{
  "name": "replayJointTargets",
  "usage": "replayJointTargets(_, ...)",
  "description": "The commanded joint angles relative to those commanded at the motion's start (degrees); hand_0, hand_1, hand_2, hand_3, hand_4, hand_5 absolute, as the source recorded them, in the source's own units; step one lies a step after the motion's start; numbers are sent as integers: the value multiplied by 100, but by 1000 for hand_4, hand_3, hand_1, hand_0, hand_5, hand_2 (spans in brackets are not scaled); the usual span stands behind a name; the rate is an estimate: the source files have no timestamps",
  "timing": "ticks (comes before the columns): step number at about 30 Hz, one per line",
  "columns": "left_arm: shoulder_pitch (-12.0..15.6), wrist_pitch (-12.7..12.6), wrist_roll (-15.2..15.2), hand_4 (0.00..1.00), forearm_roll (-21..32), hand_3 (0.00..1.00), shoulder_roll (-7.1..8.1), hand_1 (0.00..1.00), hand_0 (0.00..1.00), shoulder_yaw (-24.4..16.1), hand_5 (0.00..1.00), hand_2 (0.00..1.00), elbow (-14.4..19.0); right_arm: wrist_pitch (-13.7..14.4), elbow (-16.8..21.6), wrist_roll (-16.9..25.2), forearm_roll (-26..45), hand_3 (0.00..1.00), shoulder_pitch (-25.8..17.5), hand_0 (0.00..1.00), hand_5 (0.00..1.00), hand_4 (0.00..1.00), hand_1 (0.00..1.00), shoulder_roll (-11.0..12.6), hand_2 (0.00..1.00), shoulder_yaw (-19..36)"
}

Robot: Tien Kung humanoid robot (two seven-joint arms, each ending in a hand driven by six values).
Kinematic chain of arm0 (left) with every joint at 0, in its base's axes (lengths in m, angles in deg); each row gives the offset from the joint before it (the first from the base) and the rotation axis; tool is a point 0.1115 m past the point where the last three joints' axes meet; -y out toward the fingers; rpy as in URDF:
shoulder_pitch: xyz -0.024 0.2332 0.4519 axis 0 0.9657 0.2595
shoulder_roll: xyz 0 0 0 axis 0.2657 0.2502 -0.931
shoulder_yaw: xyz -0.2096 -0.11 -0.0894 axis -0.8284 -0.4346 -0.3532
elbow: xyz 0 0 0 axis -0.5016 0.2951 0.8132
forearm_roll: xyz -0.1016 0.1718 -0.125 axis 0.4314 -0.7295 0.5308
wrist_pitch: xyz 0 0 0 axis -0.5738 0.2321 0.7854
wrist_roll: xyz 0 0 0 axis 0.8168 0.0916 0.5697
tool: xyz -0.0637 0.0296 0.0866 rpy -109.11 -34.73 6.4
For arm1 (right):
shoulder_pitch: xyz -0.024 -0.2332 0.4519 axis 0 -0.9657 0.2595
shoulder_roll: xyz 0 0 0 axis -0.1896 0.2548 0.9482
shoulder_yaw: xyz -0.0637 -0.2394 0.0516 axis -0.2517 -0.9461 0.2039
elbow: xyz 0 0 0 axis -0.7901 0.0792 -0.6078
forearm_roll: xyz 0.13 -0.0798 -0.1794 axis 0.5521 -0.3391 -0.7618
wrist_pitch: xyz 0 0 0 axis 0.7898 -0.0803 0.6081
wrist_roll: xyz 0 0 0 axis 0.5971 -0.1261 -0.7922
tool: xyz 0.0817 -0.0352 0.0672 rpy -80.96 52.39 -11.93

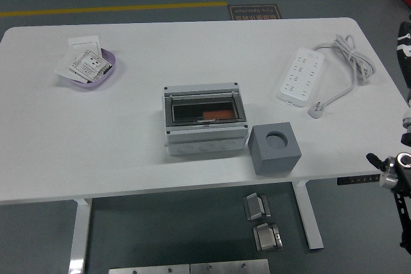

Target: Pick up the cylinder from the cube,place it in the box,flap close box

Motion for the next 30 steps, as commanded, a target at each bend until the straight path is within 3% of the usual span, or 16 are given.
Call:
replayJointTargets(7, 64, 60, 42, 665, -42, 617, 85, 628, 632, -47, 317, 483, 0, -27, -105, 89, 216, 655, -67, 725, 525, 714, 634, -32, 658, -14)
replayJointTargets(13, 11, 118, 145, 664, -187, 616, 42, 628, 632, -236, 316, 486, 0, -90, -158, 243, 551, 653, -92, 723, 515, 703, 634, -115, 656, -130)
replayJointTargets(22, -29, 173, 545, 663, -583, 619, 31, 629, 631, -796, 312, 489, 0, -107, -237, 245, 591, 657, -169, 723, 485, 694, 637, -176, 657, -232)
replayJointTargets(30, -51, 230, 632, 662, -634, 618, 52, 626, 630, -875, 307, 489, 0, -100, -171, 173, 467, 662, -189, 719, 456, 693, 638, -185, 661, -192)
